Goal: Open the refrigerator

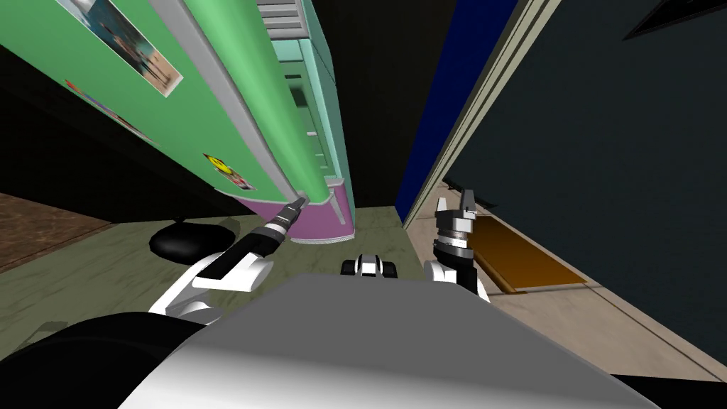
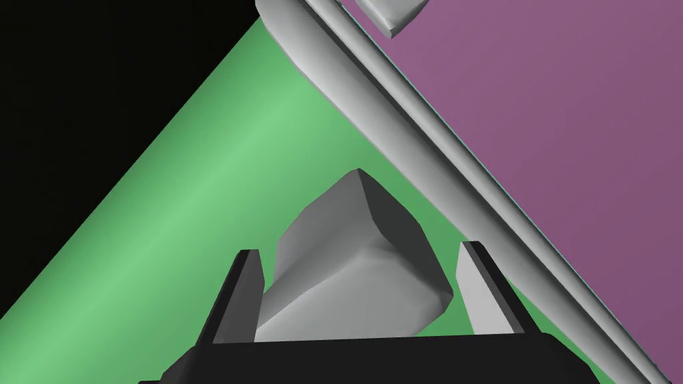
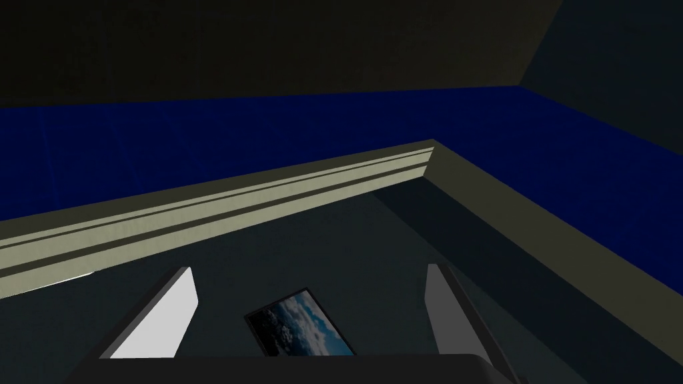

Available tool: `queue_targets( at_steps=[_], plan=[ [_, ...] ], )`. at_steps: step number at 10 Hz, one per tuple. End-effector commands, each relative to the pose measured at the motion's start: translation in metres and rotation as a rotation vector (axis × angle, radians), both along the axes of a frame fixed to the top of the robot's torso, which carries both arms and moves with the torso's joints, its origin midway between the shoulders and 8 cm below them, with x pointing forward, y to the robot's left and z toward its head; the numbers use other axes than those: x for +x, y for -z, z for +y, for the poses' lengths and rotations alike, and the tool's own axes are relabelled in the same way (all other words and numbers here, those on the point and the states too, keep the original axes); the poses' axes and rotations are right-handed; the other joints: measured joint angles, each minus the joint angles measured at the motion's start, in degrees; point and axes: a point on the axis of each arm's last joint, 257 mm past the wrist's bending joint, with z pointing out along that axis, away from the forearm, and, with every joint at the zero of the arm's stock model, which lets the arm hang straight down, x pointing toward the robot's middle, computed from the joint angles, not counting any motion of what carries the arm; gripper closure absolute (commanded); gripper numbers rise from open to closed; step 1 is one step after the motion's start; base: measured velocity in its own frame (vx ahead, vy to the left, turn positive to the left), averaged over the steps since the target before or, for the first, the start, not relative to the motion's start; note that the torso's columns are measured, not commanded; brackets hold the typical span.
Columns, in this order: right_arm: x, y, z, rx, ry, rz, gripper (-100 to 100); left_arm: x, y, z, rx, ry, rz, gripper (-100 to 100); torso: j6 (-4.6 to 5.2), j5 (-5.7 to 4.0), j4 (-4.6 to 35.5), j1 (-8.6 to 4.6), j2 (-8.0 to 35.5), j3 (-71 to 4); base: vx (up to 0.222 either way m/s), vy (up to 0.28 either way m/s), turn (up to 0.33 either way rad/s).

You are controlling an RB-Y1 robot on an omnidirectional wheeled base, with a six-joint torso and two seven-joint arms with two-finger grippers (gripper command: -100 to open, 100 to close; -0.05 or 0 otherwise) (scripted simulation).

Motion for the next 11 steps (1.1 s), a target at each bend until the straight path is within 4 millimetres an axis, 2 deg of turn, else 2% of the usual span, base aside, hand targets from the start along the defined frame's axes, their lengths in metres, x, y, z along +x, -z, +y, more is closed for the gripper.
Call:
queue_targets(
  at_steps=[1,2,3,4,6,8,11],
  plan=[
    [0.0,0.0,0.0,0.0,0.0,0.0,0,-0.001,-0.008,-0.017,0.004,0.046,-0.022,100,-0.07,-0.02,0.04,-0.07,0.06,0.07,-0.278,0.196,-0.041],
    [0.0,0.0,0.0,0.0,0.0,0.0,0,-0.003,-0.009,-0.029,0.001,0.076,-0.022,100,-0.01,0.0,0.03,-0.02,0.16,0.13,-0.351,0.253,-0.077],
    [0.0,0.0,0.0,0.0,0.0,0.0,0,-0.001,-0.002,-0.023,-0.002,0.058,-0.008,100,0.08,0.08,-0.02,-0.03,0.31,0.26,-0.173,0.112,-0.05],
    [0.0,0.0,0.0,0.0,0.0,0.0,0,-0.001,-0.001,-0.032,-0.002,0.089,-0.003,100,0.08,-0.02,-0.15,-0.5,-0.36,-0.11,-0.149,0.141,-0.101],
    [0.0,0.0,0.0,0.0,0.0,0.0,0,-0.001,-0.002,-0.039,-0.001,0.113,-0.006,100,0.3,0.09,-0.27,-0.22,-0.31,-0.11,-0.218,0.219,-0.138],
    [0.0,0.0,0.0,0.0,0.0,0.0,0,-0.002,-0.004,-0.053,0.001,0.162,-0.01,100,0.09,0.12,-0.12,0.08,-0.09,0.03,-0.244,0.206,-0.14],
    [0.0,0.0,0.0,0.0,0.0,0.0,0,-0.002,-0.005,-0.059,0.001,0.186,-0.012,100,0.01,0.04,-0.04,0.18,-0.25,-0.15,-0.197,0.201,-0.072]
  ],
)
